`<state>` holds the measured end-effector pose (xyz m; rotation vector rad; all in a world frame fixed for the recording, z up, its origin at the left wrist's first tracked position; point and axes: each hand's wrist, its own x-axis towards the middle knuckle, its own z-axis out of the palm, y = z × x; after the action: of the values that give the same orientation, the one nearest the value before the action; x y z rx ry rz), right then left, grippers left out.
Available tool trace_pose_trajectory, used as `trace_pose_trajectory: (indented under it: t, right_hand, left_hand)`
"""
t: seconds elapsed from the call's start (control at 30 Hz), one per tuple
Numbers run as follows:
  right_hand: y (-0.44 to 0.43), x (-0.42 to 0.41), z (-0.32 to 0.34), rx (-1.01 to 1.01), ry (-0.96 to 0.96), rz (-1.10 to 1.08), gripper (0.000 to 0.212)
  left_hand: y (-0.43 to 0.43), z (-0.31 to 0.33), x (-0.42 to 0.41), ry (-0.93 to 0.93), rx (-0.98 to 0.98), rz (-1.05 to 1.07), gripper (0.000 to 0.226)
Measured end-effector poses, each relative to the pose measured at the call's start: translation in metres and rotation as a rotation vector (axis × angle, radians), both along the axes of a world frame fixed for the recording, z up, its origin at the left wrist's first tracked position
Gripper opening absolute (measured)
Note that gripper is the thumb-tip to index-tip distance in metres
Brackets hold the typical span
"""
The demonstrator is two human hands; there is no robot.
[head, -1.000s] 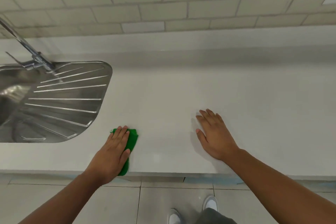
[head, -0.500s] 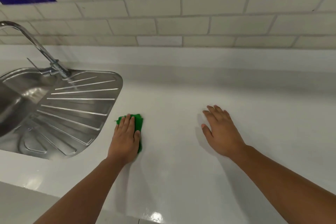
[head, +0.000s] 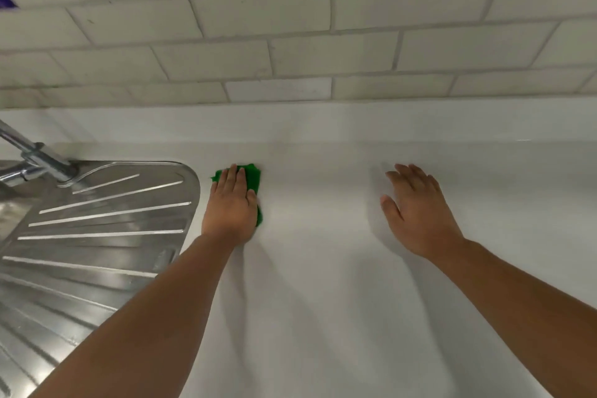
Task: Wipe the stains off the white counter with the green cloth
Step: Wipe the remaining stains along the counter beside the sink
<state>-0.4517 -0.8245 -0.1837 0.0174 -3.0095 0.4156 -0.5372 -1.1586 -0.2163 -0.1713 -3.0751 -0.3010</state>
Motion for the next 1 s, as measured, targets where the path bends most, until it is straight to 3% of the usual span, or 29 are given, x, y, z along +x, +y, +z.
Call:
trace_pose_trajectory:
  t: [0.33,0.5,1.0]
  right_hand:
    - [0.059,-0.010,0.002,0.015,-0.037,-0.147,0.056]
    - [0.100,0.015,0.001,0.051,-0.047,-0.153,0.071]
    - [0.319,0.116,0.007,-0.057,-0.045,-0.187,0.070]
  left_hand:
    - [0.054,0.004,-0.066,-0.046,-0.052,0.021,0.058]
    - [0.154,0.002,-0.049,-0.031,-0.025,-0.150,0.058]
    - [0.446,0.007,0.006,-0.053,-0.003,-0.520,0.057]
